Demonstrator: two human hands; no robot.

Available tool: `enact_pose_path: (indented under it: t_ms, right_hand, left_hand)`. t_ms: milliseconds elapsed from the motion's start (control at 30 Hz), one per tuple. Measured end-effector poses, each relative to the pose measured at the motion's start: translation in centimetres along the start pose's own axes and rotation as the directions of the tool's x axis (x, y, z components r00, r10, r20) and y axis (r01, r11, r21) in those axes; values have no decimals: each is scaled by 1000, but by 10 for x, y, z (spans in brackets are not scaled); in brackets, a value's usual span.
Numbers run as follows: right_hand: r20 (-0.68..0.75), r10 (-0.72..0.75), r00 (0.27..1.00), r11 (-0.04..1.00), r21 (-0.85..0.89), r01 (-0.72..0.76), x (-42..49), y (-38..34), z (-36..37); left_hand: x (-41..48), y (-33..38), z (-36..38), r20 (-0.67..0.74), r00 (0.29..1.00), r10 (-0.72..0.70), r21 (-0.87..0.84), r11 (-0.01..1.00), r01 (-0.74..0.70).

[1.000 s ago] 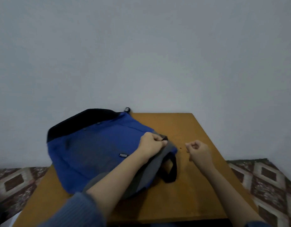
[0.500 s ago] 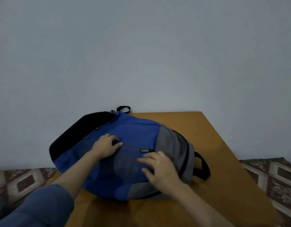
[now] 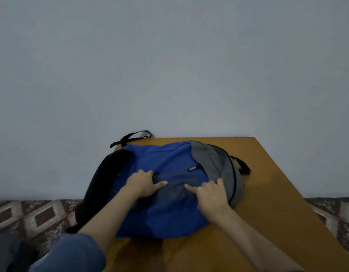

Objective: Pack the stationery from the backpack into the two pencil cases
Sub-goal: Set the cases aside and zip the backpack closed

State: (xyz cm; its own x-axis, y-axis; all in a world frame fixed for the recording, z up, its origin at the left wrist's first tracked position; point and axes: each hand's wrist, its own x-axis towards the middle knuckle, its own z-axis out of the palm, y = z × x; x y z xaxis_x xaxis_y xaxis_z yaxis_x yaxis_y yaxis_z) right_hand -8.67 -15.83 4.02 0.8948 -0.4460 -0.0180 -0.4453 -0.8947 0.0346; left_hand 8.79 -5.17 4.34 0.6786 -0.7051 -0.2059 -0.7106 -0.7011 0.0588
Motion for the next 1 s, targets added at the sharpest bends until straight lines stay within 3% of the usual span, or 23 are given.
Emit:
enact_pose_path:
  t_ms: [100, 133, 233, 367, 433, 500, 533, 567, 600, 667, 700, 733, 833, 1000]
  right_hand:
    - [145, 62, 987, 933, 342, -109, 13, 1, -14]
    - [181, 68, 981, 916, 377, -133, 21, 1, -14]
    - [284, 129, 950, 947, 248, -202, 40, 1, -13]
    - [211, 187, 959, 934, 265, -240, 57, 25, 10]
    - [192, 226, 955, 896, 345, -282, 66, 39, 17]
    - [201, 337, 920, 811, 435, -392, 74, 53, 21]
    - [211, 406, 889, 722, 521, -454, 77, 57, 21]
    - [234, 467, 853, 595, 631, -498, 80, 61, 24]
    - [266, 503, 823, 424, 753, -503, 83, 63, 26]
    - [398, 493, 773, 7, 887, -461, 91, 65, 28]
    - [443, 466, 766, -129, 890, -437, 91, 63, 29]
    - [469, 437, 768, -189, 882, -431, 92, 61, 30]
    - [441, 380, 813, -63, 889, -453, 89, 58, 29]
    - [345, 368, 864, 103, 908, -407, 86, 59, 17]
  left_hand:
    - [-14, 25, -5, 57, 998, 40, 47, 998, -43]
    - [-18, 32, -5, 83, 995, 54, 29, 998, -56]
    - [-26, 46, -5, 94, 989, 111, -44, 993, -107]
    - [-22, 49, -3, 120, 979, 167, -360, 926, -113]
    - [-11, 31, -1, 15, 994, 111, -477, 874, -90]
    - [3, 1, 0, -267, 960, -80, -452, 891, -52]
    - [10, -17, 2, -371, 905, -210, -469, 883, 12]
    - [18, -35, 4, -387, 861, -331, -528, 845, 88]
    - [26, -51, 7, -299, 850, -434, -623, 764, 171]
    - [39, -67, 14, 44, 874, -484, -831, 468, 301]
    - [38, -67, 16, 169, 882, -441, -878, 339, 337]
    - [39, -66, 17, 241, 882, -405, -898, 252, 361]
    - [38, -64, 23, 320, 881, -347, -913, 135, 385]
    - [16, -63, 17, 193, 895, -403, -973, 36, 226]
